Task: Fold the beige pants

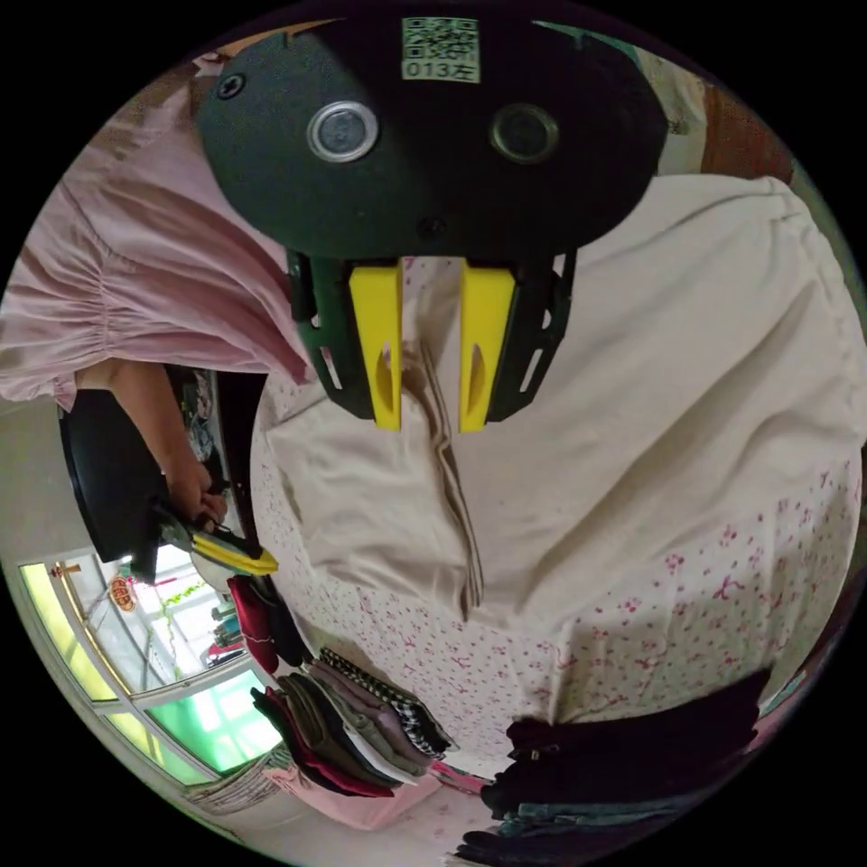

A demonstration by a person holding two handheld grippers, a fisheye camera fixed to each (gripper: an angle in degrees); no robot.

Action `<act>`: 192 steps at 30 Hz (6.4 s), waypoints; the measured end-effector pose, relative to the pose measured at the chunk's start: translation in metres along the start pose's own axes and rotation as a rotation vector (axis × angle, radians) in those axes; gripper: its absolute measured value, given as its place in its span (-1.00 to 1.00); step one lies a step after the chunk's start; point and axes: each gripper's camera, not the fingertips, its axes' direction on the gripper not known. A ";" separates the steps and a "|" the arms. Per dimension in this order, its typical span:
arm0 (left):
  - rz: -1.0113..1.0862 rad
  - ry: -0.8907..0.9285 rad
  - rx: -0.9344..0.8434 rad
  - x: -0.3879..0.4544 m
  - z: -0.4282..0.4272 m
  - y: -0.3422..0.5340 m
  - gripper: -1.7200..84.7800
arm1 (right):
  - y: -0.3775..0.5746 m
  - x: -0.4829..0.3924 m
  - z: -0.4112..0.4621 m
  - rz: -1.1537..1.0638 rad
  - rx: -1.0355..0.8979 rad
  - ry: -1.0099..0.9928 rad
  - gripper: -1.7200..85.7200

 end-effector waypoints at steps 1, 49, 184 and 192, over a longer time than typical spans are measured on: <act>-0.012 0.038 -0.001 0.000 -0.003 0.010 -0.70 | 0.020 0.003 -0.007 0.033 -0.012 -0.007 -0.87; 0.043 -0.077 0.112 0.037 -0.044 -0.033 -0.69 | 0.130 0.041 -0.008 0.205 -0.020 0.004 -0.82; 0.106 0.195 0.717 0.111 -0.300 0.231 -0.79 | -0.268 -0.162 0.023 -0.595 0.236 -0.563 -0.88; 0.383 0.081 0.399 0.278 -0.137 0.124 -0.77 | -0.079 -0.003 0.015 -0.231 0.201 -0.356 -0.85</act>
